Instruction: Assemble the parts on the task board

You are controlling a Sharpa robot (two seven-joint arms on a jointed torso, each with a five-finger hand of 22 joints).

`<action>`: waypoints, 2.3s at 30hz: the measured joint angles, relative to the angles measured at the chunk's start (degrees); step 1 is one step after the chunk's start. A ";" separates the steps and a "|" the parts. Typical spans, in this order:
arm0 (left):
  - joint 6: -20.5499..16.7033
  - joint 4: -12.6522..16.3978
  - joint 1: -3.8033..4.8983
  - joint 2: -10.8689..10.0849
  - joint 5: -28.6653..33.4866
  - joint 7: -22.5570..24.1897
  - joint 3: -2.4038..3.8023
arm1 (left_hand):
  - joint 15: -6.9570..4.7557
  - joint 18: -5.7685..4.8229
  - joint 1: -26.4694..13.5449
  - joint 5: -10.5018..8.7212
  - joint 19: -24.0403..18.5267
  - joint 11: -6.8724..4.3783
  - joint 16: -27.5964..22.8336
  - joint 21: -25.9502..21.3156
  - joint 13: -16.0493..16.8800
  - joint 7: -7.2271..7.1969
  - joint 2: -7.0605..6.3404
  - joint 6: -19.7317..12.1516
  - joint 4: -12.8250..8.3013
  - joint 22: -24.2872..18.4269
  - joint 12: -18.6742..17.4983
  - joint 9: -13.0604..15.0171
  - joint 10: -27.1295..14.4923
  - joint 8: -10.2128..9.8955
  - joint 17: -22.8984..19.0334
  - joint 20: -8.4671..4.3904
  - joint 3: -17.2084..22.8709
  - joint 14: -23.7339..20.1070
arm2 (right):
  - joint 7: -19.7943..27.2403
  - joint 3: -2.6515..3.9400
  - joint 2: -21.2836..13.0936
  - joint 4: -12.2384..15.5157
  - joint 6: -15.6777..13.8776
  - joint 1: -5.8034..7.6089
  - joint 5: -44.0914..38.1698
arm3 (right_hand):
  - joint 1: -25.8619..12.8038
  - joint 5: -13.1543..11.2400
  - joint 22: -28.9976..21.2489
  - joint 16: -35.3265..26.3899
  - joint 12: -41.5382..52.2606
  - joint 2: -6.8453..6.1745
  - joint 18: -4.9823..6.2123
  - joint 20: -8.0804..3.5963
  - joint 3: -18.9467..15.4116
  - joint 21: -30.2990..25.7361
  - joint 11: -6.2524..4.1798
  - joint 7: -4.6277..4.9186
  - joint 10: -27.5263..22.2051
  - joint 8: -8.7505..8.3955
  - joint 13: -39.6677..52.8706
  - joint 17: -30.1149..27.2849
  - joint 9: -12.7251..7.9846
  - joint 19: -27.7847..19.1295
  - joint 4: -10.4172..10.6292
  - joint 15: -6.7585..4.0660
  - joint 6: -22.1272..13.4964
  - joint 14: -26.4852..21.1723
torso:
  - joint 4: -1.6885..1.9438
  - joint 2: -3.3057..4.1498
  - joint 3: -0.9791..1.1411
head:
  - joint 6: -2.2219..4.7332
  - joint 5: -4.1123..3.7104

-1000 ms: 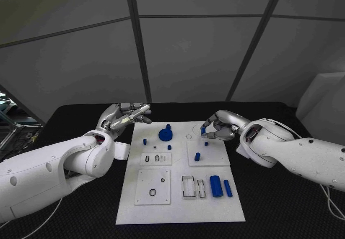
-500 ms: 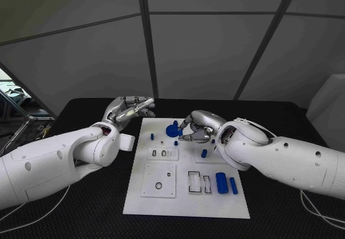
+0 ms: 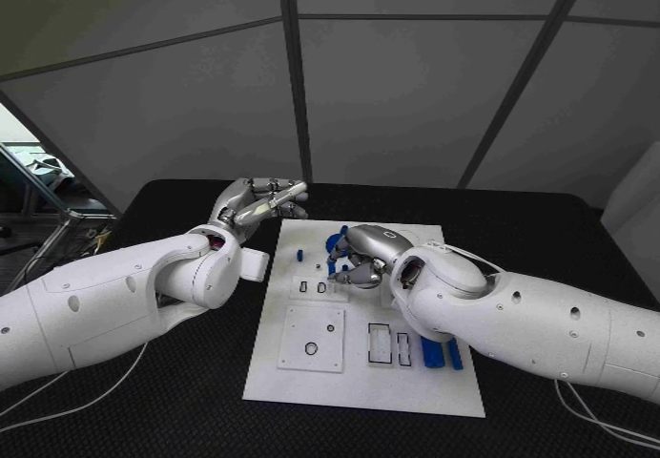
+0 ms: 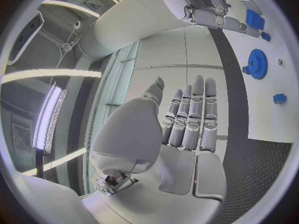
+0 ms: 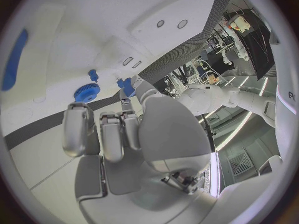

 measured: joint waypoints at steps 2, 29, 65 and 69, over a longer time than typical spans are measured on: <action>0.00 0.00 0.00 0.09 0.00 -0.04 0.00 | 0.00 0.00 0.01 0.00 0.00 0.00 0.00 0.00 0.00 0.00 0.01 0.00 -0.27 0.00 0.00 0.00 0.00 0.00 0.00 0.00 0.27 0.00 | -0.27 -0.14 0.36 -0.05 0.05 -0.28 -0.55 | -0.01 0.00 0.00 0.00 0.00 -0.02 0.00 0.00 0.00 0.00 0.00 0.00 0.00 0.00 0.00 0.00 0.00 0.00 0.00 0.00 -0.01 0.00 | -0.02 0.01 0.02 | -0.07 0.25; 0.52 -0.13 0.01 0.21 0.00 -0.15 0.01 | 0.00 0.00 0.31 0.00 0.00 0.00 -0.23 0.00 0.00 0.00 0.31 0.00 -0.48 0.00 0.00 0.00 0.00 0.00 0.01 0.00 0.48 0.00 | -1.52 -2.13 2.38 -1.55 1.08 -1.98 -7.26 | -0.86 -0.02 0.14 0.00 0.00 -0.53 0.00 0.01 -0.02 0.00 0.00 0.10 0.00 -0.33 0.00 -0.01 0.13 0.00 -0.01 0.01 -0.32 0.00 | -0.02 -0.04 0.01 | -0.96 0.79; 0.80 -0.20 0.01 0.23 0.00 -0.26 0.01 | 0.00 0.00 0.47 0.00 0.00 0.00 -0.23 0.00 0.00 0.00 0.47 0.00 -0.63 0.00 -0.21 0.00 0.00 0.00 -0.03 0.00 0.63 0.00 | -2.43 -1.99 2.46 -2.32 2.09 -1.96 -9.20 | -2.27 -0.10 -0.07 0.00 -0.45 -1.95 0.00 0.01 -0.09 0.00 0.01 0.55 0.00 -0.71 0.00 -0.02 -0.01 0.00 0.07 0.01 -1.11 0.00 | -0.02 -0.03 0.02 | -1.23 0.74; 0.86 -0.20 0.01 0.22 0.00 -0.28 0.01 | 0.00 0.00 0.53 0.00 0.00 0.00 -0.23 0.00 -0.01 0.00 0.53 0.00 -0.63 0.00 -0.28 0.00 0.00 0.00 -0.03 0.00 0.63 0.00 | -2.46 -2.03 2.46 -2.38 2.49 -1.97 -9.20 | -2.76 -0.08 -0.07 0.00 -0.55 -2.43 0.00 0.01 -0.11 0.00 0.22 0.99 -0.22 -1.16 0.00 -0.02 -0.21 0.00 0.44 0.02 -1.55 -0.02 | 0.00 -0.03 0.02 | -1.27 0.74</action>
